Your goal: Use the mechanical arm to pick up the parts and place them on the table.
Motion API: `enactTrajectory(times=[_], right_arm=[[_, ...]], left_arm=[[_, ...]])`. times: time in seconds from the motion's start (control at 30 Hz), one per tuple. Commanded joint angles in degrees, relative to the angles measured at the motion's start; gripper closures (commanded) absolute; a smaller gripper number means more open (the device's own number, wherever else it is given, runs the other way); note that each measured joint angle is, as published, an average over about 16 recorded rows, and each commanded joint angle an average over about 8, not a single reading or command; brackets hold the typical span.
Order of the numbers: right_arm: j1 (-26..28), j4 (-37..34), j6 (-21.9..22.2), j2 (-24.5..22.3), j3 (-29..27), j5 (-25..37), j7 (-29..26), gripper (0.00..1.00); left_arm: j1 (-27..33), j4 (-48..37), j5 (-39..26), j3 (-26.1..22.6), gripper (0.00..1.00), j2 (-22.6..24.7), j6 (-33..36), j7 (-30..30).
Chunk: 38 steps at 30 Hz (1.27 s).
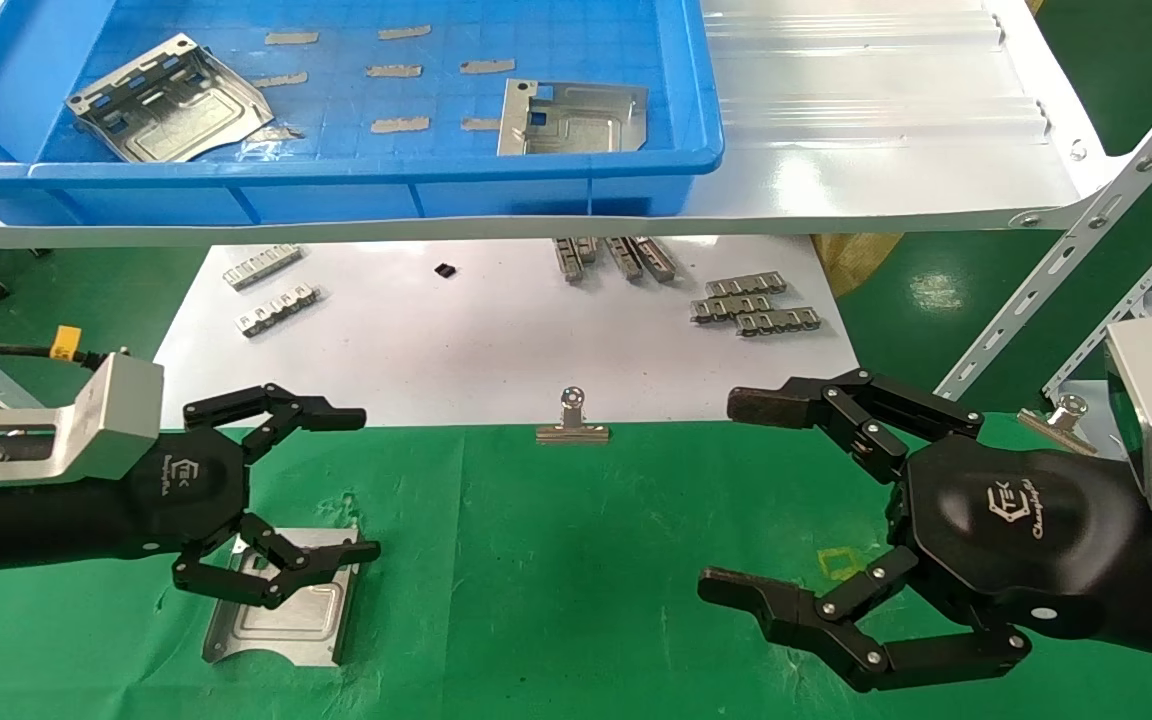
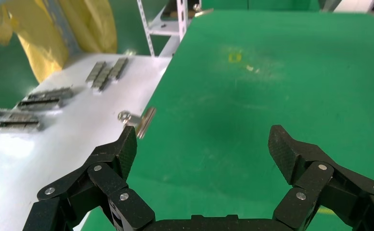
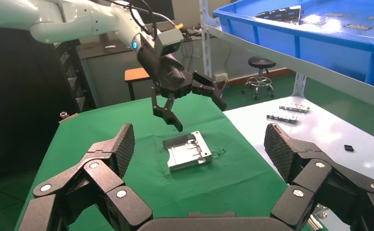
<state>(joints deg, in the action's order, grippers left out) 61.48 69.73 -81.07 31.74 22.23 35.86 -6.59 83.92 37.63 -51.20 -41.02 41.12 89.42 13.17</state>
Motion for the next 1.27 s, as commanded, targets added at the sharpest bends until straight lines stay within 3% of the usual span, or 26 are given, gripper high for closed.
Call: enactTrajectory(times=[0.03, 1.27], right_arm=[[0.0, 0.0, 0.0, 0.0, 0.0, 0.0, 0.0, 0.0], [0.0, 0.0, 0.0, 0.0, 0.0, 0.0, 0.0, 0.0]], left_arm=[[-1.2, 1.9, 0.5, 1.4, 0.0, -0.3, -0.2, -1.3], [-22.2, 35.7, 9.3, 24.8, 0.0, -6.0, -3.7, -23.7]])
